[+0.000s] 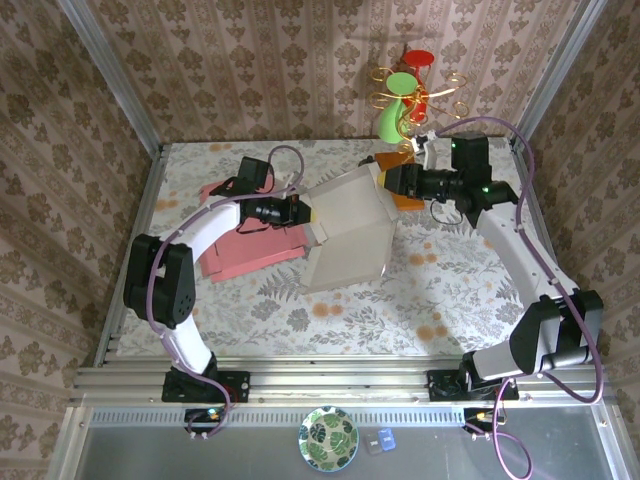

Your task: Fold the paper box

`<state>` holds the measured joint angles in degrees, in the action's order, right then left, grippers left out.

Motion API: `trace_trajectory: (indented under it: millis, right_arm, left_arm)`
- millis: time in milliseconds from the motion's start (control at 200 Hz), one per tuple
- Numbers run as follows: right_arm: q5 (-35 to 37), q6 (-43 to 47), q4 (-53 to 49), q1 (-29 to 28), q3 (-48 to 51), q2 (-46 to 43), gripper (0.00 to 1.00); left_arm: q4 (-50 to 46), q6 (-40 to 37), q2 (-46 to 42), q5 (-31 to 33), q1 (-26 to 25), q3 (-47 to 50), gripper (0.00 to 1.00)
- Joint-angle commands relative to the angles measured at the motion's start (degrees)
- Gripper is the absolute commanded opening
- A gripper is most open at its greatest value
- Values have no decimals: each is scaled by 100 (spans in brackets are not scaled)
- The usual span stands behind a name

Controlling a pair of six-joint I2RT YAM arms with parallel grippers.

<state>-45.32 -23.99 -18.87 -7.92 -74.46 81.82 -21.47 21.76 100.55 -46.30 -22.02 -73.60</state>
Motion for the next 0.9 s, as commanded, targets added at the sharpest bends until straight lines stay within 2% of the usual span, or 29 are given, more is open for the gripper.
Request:
trace_trajectory:
  millis: [0,320,445,625,890]
  right_arm:
    - [366,416,-473,-132,-268,46,38]
    - [1439,1142,-1077,-402,-503,-50,38]
    - [1590,1404,-1310,-454,-586,-29,42]
    - [1842,1749,-1643,-648,-760,122,43]
    - [2659,2047,-2008,-969,-1104,429,42]
  left_arm:
    - [-62,-142,61,-133,40,-198,0]
    - [-82,-155,47,-145,48,-206,0]
    - [-94,-157,36,-151,41,-206,0]
    - [-102,-169,27,-151,37,-206,0]
    - [-186,-217,17,-125,1,-241,0]
